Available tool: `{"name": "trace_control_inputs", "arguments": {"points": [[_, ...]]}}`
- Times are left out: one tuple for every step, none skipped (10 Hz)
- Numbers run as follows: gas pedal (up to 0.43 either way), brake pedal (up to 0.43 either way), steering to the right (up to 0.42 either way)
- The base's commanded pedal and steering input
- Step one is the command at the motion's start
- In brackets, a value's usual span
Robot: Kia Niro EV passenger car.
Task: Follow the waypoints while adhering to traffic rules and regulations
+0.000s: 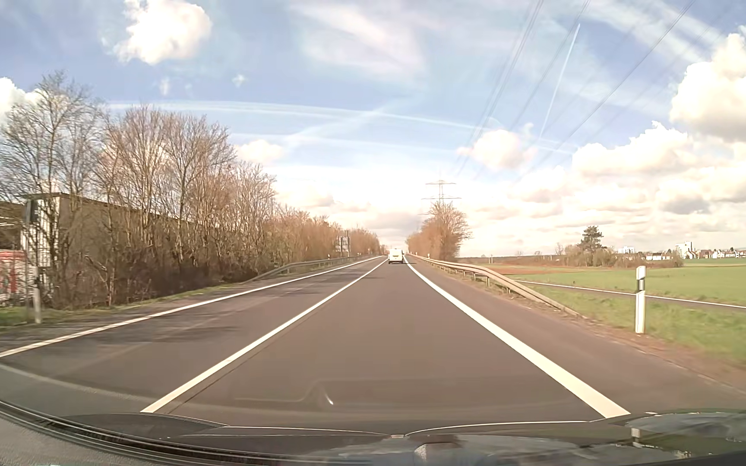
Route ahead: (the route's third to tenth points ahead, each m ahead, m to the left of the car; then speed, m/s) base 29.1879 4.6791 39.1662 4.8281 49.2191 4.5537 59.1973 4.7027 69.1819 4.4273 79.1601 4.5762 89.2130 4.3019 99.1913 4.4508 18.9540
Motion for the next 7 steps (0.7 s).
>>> {"name": "trace_control_inputs", "arguments": {"points": [[0.299,0.0,-0.002],[0.311,0.0,-0.002],[0.311,0.0,-0.002],[0.311,0.0,-0.002],[0.311,0.0,-0.002],[0.311,0.0,-0.002],[0.311,0.0,-0.002]]}}
